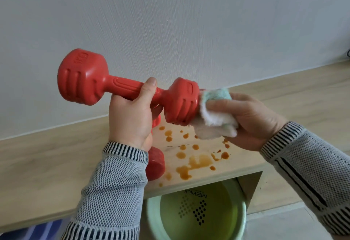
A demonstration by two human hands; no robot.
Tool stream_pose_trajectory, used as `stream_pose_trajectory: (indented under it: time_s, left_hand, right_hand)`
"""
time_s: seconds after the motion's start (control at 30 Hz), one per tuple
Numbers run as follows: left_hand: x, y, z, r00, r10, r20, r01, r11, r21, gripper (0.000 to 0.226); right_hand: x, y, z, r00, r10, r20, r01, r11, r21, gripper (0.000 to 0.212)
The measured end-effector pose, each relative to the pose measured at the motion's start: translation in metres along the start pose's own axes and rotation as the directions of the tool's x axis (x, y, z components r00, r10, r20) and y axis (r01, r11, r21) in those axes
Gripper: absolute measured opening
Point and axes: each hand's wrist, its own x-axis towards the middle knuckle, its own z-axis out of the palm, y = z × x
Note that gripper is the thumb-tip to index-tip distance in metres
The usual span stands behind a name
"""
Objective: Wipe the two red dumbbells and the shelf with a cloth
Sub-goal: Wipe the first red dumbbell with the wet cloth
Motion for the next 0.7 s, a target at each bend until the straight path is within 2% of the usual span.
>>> stream_pose_trajectory:
  time_s: [0.03, 0.07, 0.1, 0.17, 0.23, 0.4, 0.5, 0.63, 0.7]
  left_hand:
    - [0.0, 0.001, -0.001, 1.0, -0.012, -0.014, 0.012, 1.0, -0.012, 0.014]
    - [0.0, 0.002, -0.002, 0.999, -0.019, -0.027, 0.018, 1.0, -0.019, 0.014]
    - [0.0, 0.003, -0.002, 0.999, -0.025, -0.04, 0.024, 0.999, -0.024, 0.014]
    - [-0.001, 0.002, -0.004, 0.997, -0.049, -0.063, 0.046, 0.998, -0.045, 0.014]
    - [0.0, 0.001, -0.005, 0.995, -0.059, -0.08, 0.055, 0.997, -0.055, 0.014]
    - [-0.004, 0.0, 0.001, 0.994, -0.047, -0.098, 0.037, 0.994, -0.101, 0.012]
    - [-0.007, 0.001, 0.008, 0.989, -0.045, -0.144, 0.015, 0.979, -0.202, 0.018]
    - [-0.004, 0.002, 0.011, 0.991, -0.067, -0.119, 0.021, 0.936, -0.352, 0.019]
    - [-0.002, 0.001, 0.01, 0.988, -0.113, -0.108, 0.06, 0.912, -0.406, 0.016]
  right_hand:
    - [0.0, -0.003, -0.001, 1.0, -0.004, 0.012, 0.005, 1.0, -0.01, 0.021]
    - [0.0, -0.005, -0.002, 1.0, -0.015, 0.016, 0.015, 1.0, -0.02, 0.023]
    - [0.001, -0.006, -0.004, 1.0, -0.019, 0.004, 0.02, 1.0, -0.015, 0.034]
    - [0.003, -0.006, -0.009, 0.996, -0.01, -0.087, 0.015, 0.998, 0.058, 0.043]
    - [0.004, -0.004, -0.012, 0.989, -0.012, -0.147, 0.026, 0.995, 0.098, 0.04]
    - [0.006, 0.004, -0.001, 0.948, -0.035, -0.316, 0.011, 0.997, -0.078, 0.04]
    - [0.007, 0.009, 0.005, 0.948, -0.06, -0.313, 0.037, 0.996, -0.078, 0.031]
    - [0.006, 0.014, 0.003, 0.954, -0.046, -0.295, 0.0, 0.988, -0.152, 0.023]
    - [0.003, 0.013, 0.003, 0.953, -0.055, -0.299, 0.006, 0.987, -0.163, 0.032]
